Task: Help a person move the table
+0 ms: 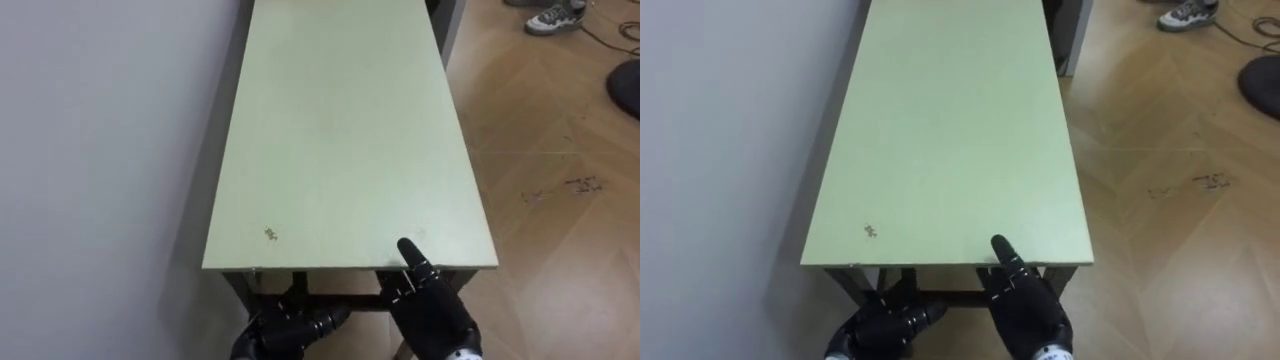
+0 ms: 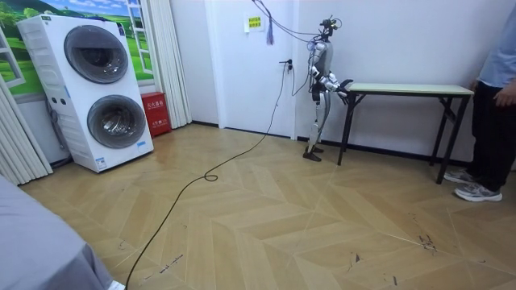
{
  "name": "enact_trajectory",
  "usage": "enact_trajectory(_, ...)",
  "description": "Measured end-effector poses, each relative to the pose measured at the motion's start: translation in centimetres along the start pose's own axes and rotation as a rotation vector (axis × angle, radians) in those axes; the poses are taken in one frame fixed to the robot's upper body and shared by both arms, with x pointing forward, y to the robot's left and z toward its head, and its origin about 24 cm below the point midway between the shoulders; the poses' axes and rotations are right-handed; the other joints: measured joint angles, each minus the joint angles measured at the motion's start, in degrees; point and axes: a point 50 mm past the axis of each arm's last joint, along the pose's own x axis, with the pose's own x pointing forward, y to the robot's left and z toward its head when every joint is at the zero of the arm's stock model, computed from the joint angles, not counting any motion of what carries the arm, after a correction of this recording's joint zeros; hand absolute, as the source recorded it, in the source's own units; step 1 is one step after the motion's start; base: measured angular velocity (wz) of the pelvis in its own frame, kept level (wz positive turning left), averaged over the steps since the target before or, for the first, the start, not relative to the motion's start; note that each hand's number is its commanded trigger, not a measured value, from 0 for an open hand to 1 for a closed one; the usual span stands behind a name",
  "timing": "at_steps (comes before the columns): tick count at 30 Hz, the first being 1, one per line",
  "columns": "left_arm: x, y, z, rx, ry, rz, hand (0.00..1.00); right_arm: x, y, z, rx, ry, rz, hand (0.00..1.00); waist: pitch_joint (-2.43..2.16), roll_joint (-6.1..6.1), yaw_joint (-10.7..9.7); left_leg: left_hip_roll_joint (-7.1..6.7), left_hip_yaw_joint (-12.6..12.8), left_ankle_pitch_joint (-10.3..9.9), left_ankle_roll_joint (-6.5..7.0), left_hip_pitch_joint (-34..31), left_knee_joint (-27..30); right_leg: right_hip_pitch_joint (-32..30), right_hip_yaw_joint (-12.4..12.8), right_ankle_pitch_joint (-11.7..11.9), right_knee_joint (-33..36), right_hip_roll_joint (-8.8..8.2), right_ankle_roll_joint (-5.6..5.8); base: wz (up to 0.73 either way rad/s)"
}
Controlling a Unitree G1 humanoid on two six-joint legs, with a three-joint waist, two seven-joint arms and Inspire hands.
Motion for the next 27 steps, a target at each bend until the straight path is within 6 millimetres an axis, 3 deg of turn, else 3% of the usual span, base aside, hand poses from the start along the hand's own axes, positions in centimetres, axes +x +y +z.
enact_trajectory(9, -0.6, 1.6, -0.7, 0.056, 0.076, 0.04, 0.0, -0.4, -1.0, -1.3, -0.107, 0.145, 0.028, 0.0, -0.23, -0.8, 0.0, 0.04, -0.02, -0.03, 0.05, 0.0, 0.08, 0.2, -1.16, 0.01, -0.46, 0.02, -0.01, 0.0)
enact_trajectory(15, -1.2, 3.0, -0.9, 0.131, 0.12, 0.072, 0.0, -0.8, -2.8, -1.5, -0.39, 0.312, -0.024, 0.0, -0.44, -1.51, -0.05, 0.07, -0.45, -0.04, 0.05, 0.4, 0.4, 1.25, -1.42, 0.03, -1.36, 0.0, 0.01, 0.04)
enact_trajectory(21, -2.0, 5.5, -2.0, 0.197, 0.207, 0.171, 0.0, -1.7, -5.9, -1.2, -0.732, 0.518, -0.166, 0.0, -0.2, -2.23, -0.15, 0.04, -1.1, -0.11, 0.07, 0.78, -0.22, 1.9, -2.32, 0.01, -1.27, 0.02, 0.02, 0.04)
enact_trajectory(25, -2.7, 7.3, -2.5, 0.251, 0.266, 0.242, 0.0, -2.4, -7.5, -0.7, -0.837, 0.592, -0.255, 0.0, -0.1, -3.14, -0.05, 0.05, -1.42, -0.11, 0.07, 0.52, 0.15, 2.04, -2.52, 0.02, -1.52, -0.03, 0.01, 0.06)
enact_trajectory(27, -3.1, 8.3, -2.5, 0.258, 0.283, 0.286, 0.0, -2.6, -8.2, -0.3, -0.895, 0.612, -0.306, 0.0, -0.4, -3.59, 0.01, 0.05, -1.45, -0.12, 0.08, 0.64, 0.4, 2.67, -2.84, 0.06, -2.18, 0.0, 0.03, 0.02)
